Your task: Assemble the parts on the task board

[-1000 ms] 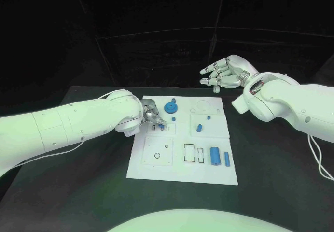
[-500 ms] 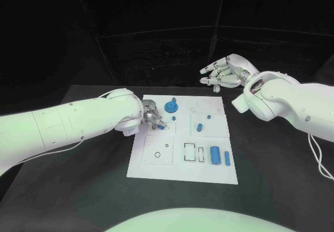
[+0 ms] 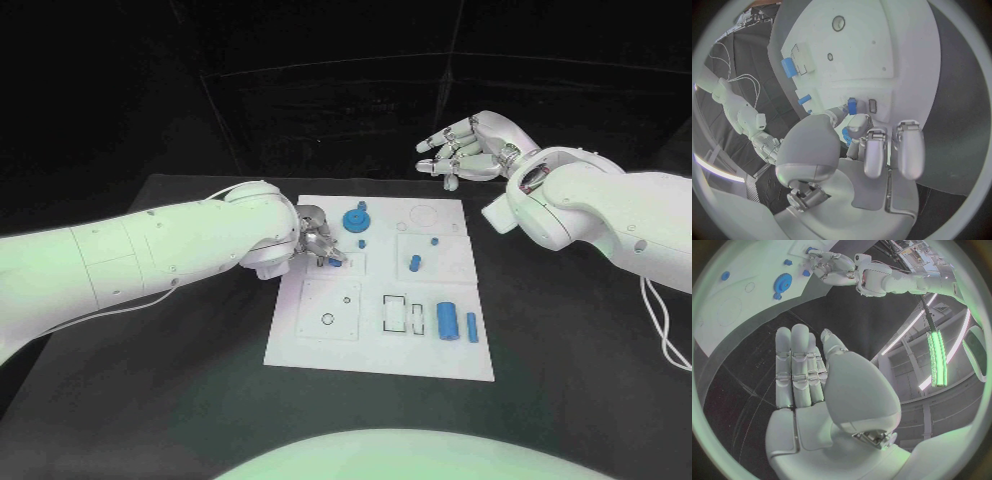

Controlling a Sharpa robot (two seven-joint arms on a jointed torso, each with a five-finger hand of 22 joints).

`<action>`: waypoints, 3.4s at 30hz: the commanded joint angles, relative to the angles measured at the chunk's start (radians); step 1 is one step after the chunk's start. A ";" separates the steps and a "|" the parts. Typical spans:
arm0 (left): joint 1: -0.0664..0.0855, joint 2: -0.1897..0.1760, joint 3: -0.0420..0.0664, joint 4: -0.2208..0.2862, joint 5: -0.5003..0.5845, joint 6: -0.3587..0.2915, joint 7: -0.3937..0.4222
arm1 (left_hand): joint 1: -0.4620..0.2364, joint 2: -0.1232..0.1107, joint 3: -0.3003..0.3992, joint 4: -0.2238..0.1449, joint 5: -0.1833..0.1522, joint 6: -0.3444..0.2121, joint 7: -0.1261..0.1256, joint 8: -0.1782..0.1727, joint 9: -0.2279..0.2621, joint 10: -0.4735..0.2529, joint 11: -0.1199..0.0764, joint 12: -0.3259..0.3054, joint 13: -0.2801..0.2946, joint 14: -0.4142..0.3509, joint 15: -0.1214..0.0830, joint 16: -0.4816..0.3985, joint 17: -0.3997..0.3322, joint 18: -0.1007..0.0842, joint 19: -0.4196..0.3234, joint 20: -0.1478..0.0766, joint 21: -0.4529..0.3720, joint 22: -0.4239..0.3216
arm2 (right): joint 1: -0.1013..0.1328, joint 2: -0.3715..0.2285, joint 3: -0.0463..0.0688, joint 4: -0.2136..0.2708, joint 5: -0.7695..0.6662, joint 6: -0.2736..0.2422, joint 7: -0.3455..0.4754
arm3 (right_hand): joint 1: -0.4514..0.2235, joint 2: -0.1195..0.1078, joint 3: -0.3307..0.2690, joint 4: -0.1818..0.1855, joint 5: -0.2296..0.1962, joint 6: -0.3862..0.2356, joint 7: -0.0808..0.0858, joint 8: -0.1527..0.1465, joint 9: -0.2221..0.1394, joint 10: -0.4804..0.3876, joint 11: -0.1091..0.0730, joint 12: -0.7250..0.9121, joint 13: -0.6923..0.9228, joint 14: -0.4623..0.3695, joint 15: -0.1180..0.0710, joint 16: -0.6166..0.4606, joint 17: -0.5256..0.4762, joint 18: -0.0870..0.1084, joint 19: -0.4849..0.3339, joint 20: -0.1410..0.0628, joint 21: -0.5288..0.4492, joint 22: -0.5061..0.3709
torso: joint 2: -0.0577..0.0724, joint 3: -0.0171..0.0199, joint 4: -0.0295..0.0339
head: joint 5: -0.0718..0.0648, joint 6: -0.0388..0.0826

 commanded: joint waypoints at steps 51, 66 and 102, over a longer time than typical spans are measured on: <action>-0.001 0.028 0.000 -0.031 -0.009 -0.010 -0.045 | -0.285 -0.097 -0.277 0.101 -0.061 0.059 -0.047 0.079 0.046 0.036 -0.033 0.049 0.031 0.106 -0.029 0.003 0.263 -0.021 0.043 -0.025 -0.002 0.072 | 0.002 0.009 0.001 -0.004 -0.002 0.010 0.011 | -0.024 -0.004 -0.006 0.020 0.006 0.000 0.002 0.004 -0.001 -0.012 0.003 -0.010 -0.015 0.001 0.001 -0.034 -0.003 0.004 -0.004 0.004 -0.027 -0.013 | 0.000 -0.0010 0.0010 | -0.006 -0.005; 0.036 -0.033 0.101 -0.010 -0.008 0.069 -0.023 | -0.157 -0.066 -0.434 0.157 -0.061 -0.010 -0.018 0.039 0.029 -0.032 -0.012 -0.039 -0.060 0.106 -0.011 0.003 0.263 -0.008 0.019 -0.014 -0.051 0.009 | 0.002 0.008 0.000 -0.010 0.002 0.012 0.013 | -0.025 -0.006 -0.010 0.026 0.007 -0.007 0.005 0.003 -0.002 -0.022 0.006 -0.014 -0.023 -0.006 0.005 -0.051 -0.004 0.004 -0.007 0.007 -0.041 -0.021 | 0.001 -0.0007 0.0006 | -0.012 0.008; 0.058 0.164 0.081 -0.435 -0.066 0.269 0.033 | -0.112 0.023 -0.553 0.171 -0.061 -0.008 -0.002 -0.016 -0.028 -0.038 0.004 -0.036 -0.069 0.106 0.004 0.003 0.263 -0.006 0.019 0.002 -0.059 0.007 | 0.001 0.030 0.000 -0.025 0.003 0.016 0.018 | -0.022 -0.002 -0.008 0.028 0.011 -0.009 0.006 0.003 -0.001 -0.024 0.007 -0.014 -0.027 -0.006 0.006 -0.059 -0.003 0.004 -0.007 0.008 -0.047 -0.024 | 0.006 -0.0027 -0.0035 | 0.002 0.013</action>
